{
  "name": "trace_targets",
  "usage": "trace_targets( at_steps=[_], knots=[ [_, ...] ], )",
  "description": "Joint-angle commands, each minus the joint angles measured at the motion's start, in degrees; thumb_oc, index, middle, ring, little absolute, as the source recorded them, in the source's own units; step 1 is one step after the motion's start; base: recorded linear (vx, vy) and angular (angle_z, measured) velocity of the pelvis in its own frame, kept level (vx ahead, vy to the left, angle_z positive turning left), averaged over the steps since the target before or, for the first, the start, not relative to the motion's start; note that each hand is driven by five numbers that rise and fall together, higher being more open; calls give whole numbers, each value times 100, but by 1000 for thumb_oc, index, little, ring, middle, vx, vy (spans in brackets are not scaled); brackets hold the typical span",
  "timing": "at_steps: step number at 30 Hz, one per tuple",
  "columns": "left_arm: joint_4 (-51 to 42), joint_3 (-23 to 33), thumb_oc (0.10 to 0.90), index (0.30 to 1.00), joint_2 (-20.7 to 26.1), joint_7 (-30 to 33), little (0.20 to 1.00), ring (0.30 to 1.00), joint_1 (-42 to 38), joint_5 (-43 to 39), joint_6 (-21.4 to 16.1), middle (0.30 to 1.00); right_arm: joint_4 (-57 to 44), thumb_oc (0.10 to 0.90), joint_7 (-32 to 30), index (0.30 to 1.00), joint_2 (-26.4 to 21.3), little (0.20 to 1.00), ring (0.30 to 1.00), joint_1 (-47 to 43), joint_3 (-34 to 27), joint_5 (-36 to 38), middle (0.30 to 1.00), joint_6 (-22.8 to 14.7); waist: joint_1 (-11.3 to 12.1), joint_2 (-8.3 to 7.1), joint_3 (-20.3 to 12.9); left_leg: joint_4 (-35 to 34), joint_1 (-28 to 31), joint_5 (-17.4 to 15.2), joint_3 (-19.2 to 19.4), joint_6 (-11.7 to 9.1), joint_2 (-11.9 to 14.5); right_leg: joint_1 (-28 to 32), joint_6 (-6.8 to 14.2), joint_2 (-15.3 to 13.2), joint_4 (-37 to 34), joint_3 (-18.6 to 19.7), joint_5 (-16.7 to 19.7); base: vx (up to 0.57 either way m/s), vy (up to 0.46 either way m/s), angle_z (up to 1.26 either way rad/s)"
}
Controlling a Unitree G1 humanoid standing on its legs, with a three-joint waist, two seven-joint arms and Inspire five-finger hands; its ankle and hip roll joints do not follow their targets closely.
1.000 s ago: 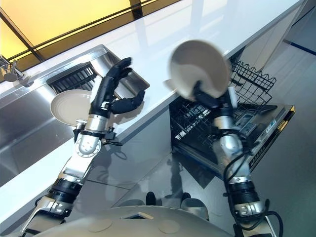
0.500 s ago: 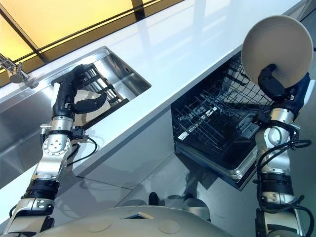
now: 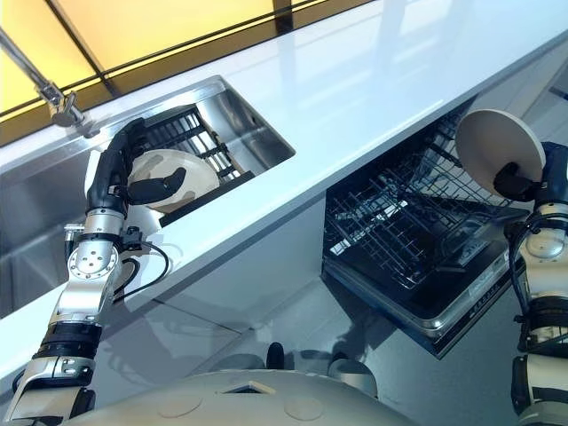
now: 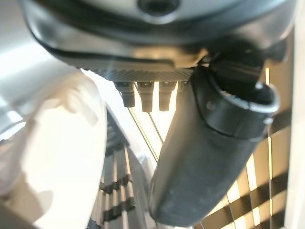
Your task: Pick up plates and place into dishwasher.
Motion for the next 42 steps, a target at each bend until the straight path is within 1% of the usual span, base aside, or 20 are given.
trace_targets(
  at_steps=[1, 2, 3, 5, 9, 12, 13, 17, 21, 23, 24, 26, 28, 30, 32, 36, 39, 40, 41, 42],
  knots=[
    [-583, 481, 800, 900, 872, -360, 900, 900, 66, -514, -300, 900, 76, 100, -121, 300, -952, 200, 300, -983, -55, -172, 300, -465, 419, -354, -241, 674, -159, -590, 39, 177, -204, -569, 84, 156, 1015, 10, -285, 291, -77, 7],
    [-600, 540, 800, 900, 929, -494, 900, 900, 145, -575, -340, 900, 143, 100, -81, 300, -959, 200, 300, -926, -65, -133, 300, -458, 461, -386, -233, 698, -138, -593, 38, 184, -199, -533, 93, 156, 1010, 7, -251, 377, -71, 9],
    [-597, 657, 800, 900, 1026, -736, 900, 900, 291, -689, -469, 900, 290, 100, 7, 300, -969, 200, 300, -820, -122, -203, 300, -484, 531, -425, -240, 715, -101, -586, 28, 197, -194, -484, 110, 156, 1001, -3, -189, 300, -47, 9],
    [-598, 717, 800, 900, 1096, -882, 900, 900, 392, -772, -561, 900, 455, 100, 74, 300, -939, 200, 300, -771, -149, -268, 300, -512, 587, -458, -252, 736, -87, -587, 18, 208, -180, -452, 125, 158, 989, 3, -150, 239, -48, 10],
    [-685, 886, 800, 900, 1310, -1180, 900, 900, 638, -1028, -742, 900, 778, 100, 381, 300, -850, 200, 300, -662, -137, -606, 300, -247, 719, -515, -249, 796, -128, -550, -1, 211, -110, -458, 168, 164, 988, 6, -34, 215, -49, 6],
    [-835, 894, 800, 900, 1491, -1251, 900, 900, 708, -1184, -819, 900, 1026, 100, 352, 300, -765, 200, 300, -783, -1, -730, 300, -49, 817, -536, -151, 910, -282, -517, -40, 214, -52, -542, 189, 158, 1028, 24, 30, 86, -48, 5],
    [-868, 873, 800, 900, 1565, -1249, 900, 900, 693, -1230, -877, 900, 1069, 100, 285, 300, -730, 200, 300, -887, 76, -758, 300, 88, 859, -539, -75, 960, -392, -495, -59, 217, -29, -615, 193, 161, 1052, 36, 51, -17, -60, 7],
    [-899, 776, 800, 900, 1839, -1187, 900, 900, 493, -1396, -1063, 900, 1333, 100, 71, 300, -626, 200, 300, -1476, 401, -967, 300, 418, 979, -551, 179, 1144, -879, -457, -150, 227, 5, -974, 218, 198, 1131, 115, 109, -120, -75, 3],
    [-826, 756, 800, 900, 2317, -1088, 900, 900, 48, -1726, -1254, 900, 1667, 100, 8, 300, -587, 200, 300, -2173, 750, -880, 300, 696, 1069, -623, 551, 1373, -1531, -453, -163, 231, 39, -1516, 248, 269, 1255, 158, 180, -301, -112, 4],
    [-753, 744, 800, 900, 2545, -1017, 900, 900, -220, -1851, -1318, 900, 1809, 100, 220, 300, -509, 200, 300, -2415, 922, -857, 300, 1200, 1089, -682, 751, 1503, -1833, -461, -150, 233, 39, -1786, 268, 311, 1355, 142, 221, -298, -113, 4],
    [-732, 730, 800, 900, 2663, -960, 900, 900, -369, -1897, -1348, 900, 1961, 100, 352, 300, -448, 200, 300, -2485, 961, -840, 300, 1387, 1094, -711, 874, 1565, -2009, -460, -148, 238, 42, -1946, 275, 333, 1419, 112, 251, -271, -109, 9],
    [-714, 717, 800, 900, 2783, -891, 900, 900, -526, -1927, -1352, 900, 2100, 100, 586, 300, -366, 200, 300, -2479, 1016, -752, 300, 1603, 1101, -746, 1004, 1604, -2158, -460, -139, 252, 41, -2089, 289, 351, 1476, 67, 289, -195, -79, 10],
    [-710, 722, 800, 900, 2869, -827, 900, 900, -615, -1933, -1381, 900, 2257, 100, 715, 300, -261, 200, 300, -2380, 1009, -686, 300, 1592, 1110, -780, 1129, 1628, -2276, -462, -144, 276, 40, -2230, 305, 373, 1554, 16, 326, -132, -63, 7],
    [-717, 717, 800, 900, 2951, -738, 900, 900, -714, -1978, -1371, 900, 2362, 100, 914, 300, -172, 200, 300, -2325, 1063, -505, 300, 1700, 1123, -811, 1249, 1672, -2378, -460, -169, 303, 2, -2345, 322, 390, 1621, -20, 371, -115, -51, 13],
    [-705, 709, 800, 900, 3016, -661, 900, 900, -812, -2007, -1370, 900, 2426, 100, 1027, 300, -96, 200, 300, -2294, 1111, -360, 300, 1680, 1132, -833, 1359, 1731, -2464, -467, -170, 321, -31, -2439, 354, 390, 1683, -69, 423, -93, -29, 3],
    [-668, 642, 800, 900, 3019, -646, 900, 900, -955, -1981, -1360, 900, 2532, 100, 1071, 300, -7, 200, 300, -2381, 1251, -236, 300, 1650, 1148, -832, 1467, 1823, -2533, -484, -187, 341, -86, -2516, 380, 375, 1745, -97, 480, -25, -3, -1],
    [-600, 558, 800, 900, 3025, -583, 900, 900, -1110, -1964, -1387, 900, 2455, 100, 1145, 300, 14, 200, 300, -2556, 1414, -69, 300, 1813, 1142, -822, 1566, 1904, -2633, -493, -175, 349, -142, -2590, 384, 355, 1783, -109, 501, -97, 32, 3],
    [-571, 529, 800, 900, 3004, -570, 900, 900, -1154, -1968, -1397, 900, 2437, 325, 1126, 493, 30, 425, 493, -2598, 1452, -82, 493, 1846, 1137, -818, 1583, 1925, -2647, -497, -172, 354, -155, -2604, 382, 351, 1799, -105, 499, -47, 29, 4],
    [-551, 511, 800, 900, 2981, -567, 900, 900, -1186, -1960, -1406, 900, 2429, 704, 1130, 818, 41, 804, 818, -2636, 1481, -82, 818, 1896, 1137, -813, 1598, 1943, -2656, -502, -170, 357, -165, -2613, 380, 349, 1816, -101, 493, -61, 35, 2],
    [-530, 481, 800, 900, 2950, -554, 900, 900, -1222, -1932, -1435, 900, 2419, 800, 1152, 900, 46, 900, 900, -2685, 1507, -40, 900, 1943, 1135, -808, 1615, 1959, -2670, -507, -165, 359, -178, -2623, 380, 342, 1828, -102, 490, -59, 29, 0]
  ],
)
